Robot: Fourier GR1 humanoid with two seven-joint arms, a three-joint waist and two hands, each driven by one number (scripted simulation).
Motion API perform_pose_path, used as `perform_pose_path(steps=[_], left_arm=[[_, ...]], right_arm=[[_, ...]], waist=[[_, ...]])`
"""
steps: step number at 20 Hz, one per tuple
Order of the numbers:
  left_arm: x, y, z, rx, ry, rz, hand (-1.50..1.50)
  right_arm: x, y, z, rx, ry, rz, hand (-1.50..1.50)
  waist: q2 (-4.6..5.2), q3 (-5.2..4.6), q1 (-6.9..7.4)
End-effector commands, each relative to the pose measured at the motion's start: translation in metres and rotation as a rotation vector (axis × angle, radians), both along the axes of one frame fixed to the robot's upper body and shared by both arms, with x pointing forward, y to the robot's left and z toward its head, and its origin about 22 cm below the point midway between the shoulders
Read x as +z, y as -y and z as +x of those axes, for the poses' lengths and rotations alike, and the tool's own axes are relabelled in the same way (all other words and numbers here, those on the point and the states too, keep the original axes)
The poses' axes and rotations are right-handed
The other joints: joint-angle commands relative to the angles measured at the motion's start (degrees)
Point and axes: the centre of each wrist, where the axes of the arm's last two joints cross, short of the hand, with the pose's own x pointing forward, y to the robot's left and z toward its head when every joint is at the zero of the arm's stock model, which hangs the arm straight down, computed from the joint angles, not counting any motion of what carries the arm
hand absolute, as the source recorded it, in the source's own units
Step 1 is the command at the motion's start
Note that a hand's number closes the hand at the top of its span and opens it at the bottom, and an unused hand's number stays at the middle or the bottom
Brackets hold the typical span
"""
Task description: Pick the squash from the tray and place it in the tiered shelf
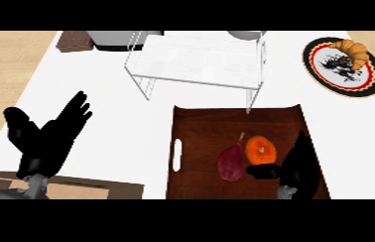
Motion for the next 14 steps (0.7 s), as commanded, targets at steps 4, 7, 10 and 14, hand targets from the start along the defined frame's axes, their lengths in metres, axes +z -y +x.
perform_pose_path(steps=[4,7,10,14], left_arm=[[-0.032,-0.014,-0.002,0.048,-0.102,-0.007,0.0],[-0.039,-0.003,-0.01,0.044,-0.124,-0.02,0.0],[-0.045,-0.006,-0.014,0.057,-0.133,-0.019,0.0],[-0.047,-0.008,-0.02,0.045,-0.128,-0.015,0.0]], right_arm=[[-0.015,-0.022,0.007,0.135,-0.204,0.025,1.5],[-0.005,-0.023,0.02,0.102,-0.115,0.059,1.5],[-0.008,-0.024,0.014,0.127,-0.069,0.068,1.5],[0.0,-0.041,0.019,0.175,0.019,0.016,1.5]], waist=[[1.43,-3.74,0.92],[1.2,-3.66,0.99],[1.06,-3.67,0.53],[0.88,-3.73,1.05]])
